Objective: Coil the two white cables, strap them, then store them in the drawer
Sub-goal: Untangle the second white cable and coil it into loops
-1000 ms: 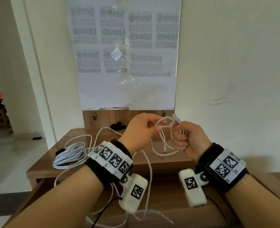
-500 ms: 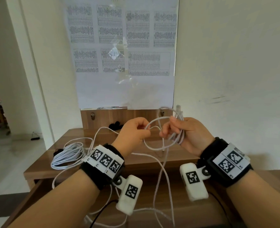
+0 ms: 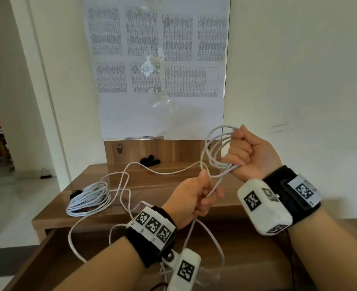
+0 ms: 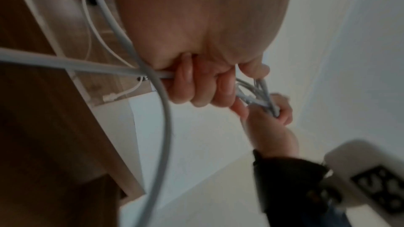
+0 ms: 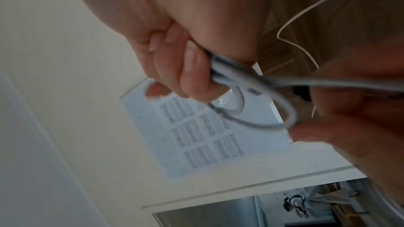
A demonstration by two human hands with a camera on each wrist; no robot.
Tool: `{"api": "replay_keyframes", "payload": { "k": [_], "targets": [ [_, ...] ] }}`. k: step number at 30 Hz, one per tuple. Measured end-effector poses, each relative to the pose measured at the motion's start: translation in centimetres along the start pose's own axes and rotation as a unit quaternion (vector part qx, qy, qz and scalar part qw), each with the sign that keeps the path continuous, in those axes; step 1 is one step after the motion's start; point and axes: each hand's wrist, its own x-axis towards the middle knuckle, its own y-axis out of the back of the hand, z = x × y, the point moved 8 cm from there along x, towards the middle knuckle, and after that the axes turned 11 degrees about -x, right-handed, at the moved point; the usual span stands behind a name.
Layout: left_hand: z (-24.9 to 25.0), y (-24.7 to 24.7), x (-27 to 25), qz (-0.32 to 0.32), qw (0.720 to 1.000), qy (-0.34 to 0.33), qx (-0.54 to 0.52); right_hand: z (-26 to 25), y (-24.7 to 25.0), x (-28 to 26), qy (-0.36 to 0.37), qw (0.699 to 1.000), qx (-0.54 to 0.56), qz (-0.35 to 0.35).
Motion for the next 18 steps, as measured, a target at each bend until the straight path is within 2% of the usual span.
{"api": "replay_keyframes", "payload": {
  "k": [2, 6, 9, 11, 15, 18],
  "targets": [
    [0.2, 0.0, -0.4, -0.011, 0.999, -0.024, 0.034, -0.6, -0.5, -0.5, 0.004, 1.0, -0.003, -0.02],
    [-0.2, -0.4, -0.1, 0.015, 0.999, 0.024, 0.043, -0.7, -0.3, -1.2, 0.014, 0.989, -0.138, 0.051],
    [-0.1, -1.3, -0.3, -0.048, 0.996, 0.001, 0.07, -0.9, -1.2, -1.5, 0.018, 0.987, -0.158, 0.007],
    [-0.7, -0.7, -0.9, -0.089, 0.985, -0.019, 0.145, -2.0, -1.0, -1.8, 0.038, 0.982, -0.185, 0.022],
    [-2.8, 3.5, -2.2, -0.039, 0.951, 0.018, 0.306, -6.7, -1.3, -3.4, 0.126, 0.96, -0.24, 0.075],
    [-2.4, 5.6, -2.4, 0.017, 0.914, 0.013, 0.405, -7.5, -0.8, -3.7, 0.126, 0.927, -0.326, 0.137]
  ]
}}
